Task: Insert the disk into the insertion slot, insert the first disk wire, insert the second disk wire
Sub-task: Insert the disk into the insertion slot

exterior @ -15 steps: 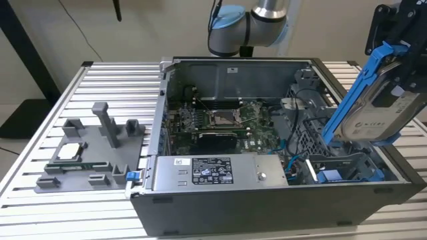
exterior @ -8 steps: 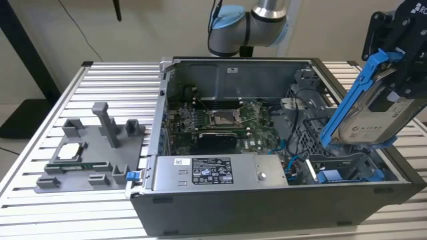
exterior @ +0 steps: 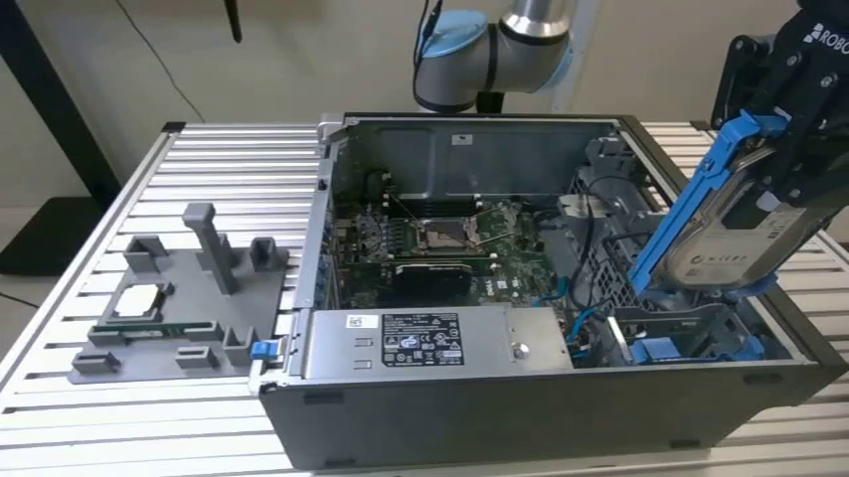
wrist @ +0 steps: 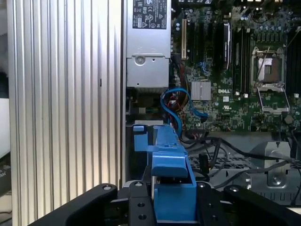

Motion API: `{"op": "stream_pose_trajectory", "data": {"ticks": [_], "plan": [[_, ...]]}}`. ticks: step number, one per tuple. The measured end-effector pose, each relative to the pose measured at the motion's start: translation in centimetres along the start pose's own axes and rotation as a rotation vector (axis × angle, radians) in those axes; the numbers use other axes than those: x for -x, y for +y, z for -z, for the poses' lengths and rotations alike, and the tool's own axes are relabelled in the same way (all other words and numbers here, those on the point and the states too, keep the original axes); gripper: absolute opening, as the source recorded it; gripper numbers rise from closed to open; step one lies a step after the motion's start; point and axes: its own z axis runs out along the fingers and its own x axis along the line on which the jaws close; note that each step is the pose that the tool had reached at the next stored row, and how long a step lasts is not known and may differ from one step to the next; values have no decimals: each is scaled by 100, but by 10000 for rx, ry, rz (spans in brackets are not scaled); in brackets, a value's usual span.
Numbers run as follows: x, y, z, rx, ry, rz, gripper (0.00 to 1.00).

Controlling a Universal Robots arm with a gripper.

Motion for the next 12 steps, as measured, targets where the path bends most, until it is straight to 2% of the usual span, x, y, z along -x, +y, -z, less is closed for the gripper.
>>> {"op": "stream_pose_trajectory", "data": {"ticks": [2, 12], "plan": [[-1, -1, -20, 1, -73, 3, 0], [-1, -2, -28, 2, -86, 4, 0]]}}
